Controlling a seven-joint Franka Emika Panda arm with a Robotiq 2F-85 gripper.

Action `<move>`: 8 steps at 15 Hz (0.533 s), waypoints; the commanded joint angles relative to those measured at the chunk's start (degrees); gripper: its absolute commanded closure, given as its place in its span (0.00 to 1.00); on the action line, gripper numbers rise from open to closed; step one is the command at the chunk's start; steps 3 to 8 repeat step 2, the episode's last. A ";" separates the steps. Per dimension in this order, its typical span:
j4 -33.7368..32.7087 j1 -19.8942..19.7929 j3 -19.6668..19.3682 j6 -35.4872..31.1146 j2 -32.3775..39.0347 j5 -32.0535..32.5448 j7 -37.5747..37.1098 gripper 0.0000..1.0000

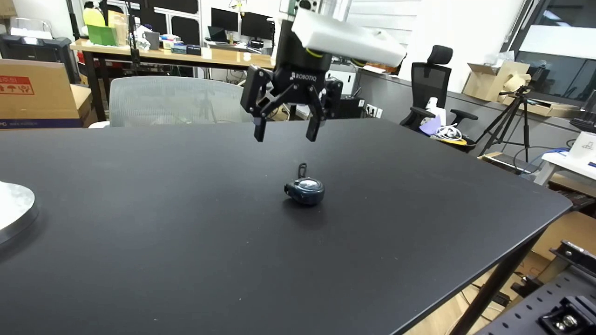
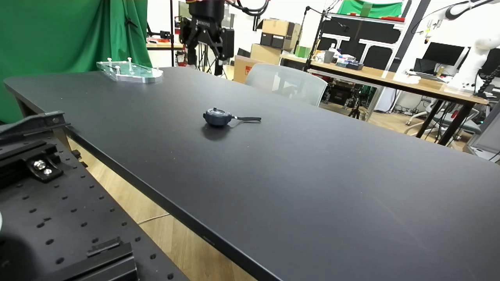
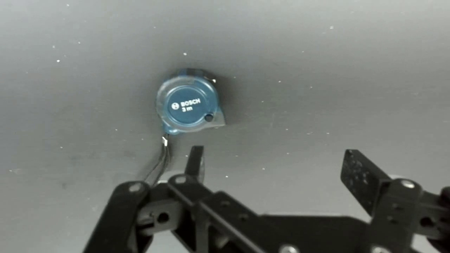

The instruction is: Move the measuring tape to the right

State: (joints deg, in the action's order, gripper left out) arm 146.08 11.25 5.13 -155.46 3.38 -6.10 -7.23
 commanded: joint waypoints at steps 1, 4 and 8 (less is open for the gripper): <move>0.43 -1.20 3.23 3.45 -3.81 -10.43 11.75 0.00; 0.07 -0.95 3.73 5.15 -4.18 -15.11 16.03 0.00; 0.07 -0.95 3.73 5.15 -4.18 -15.11 16.03 0.00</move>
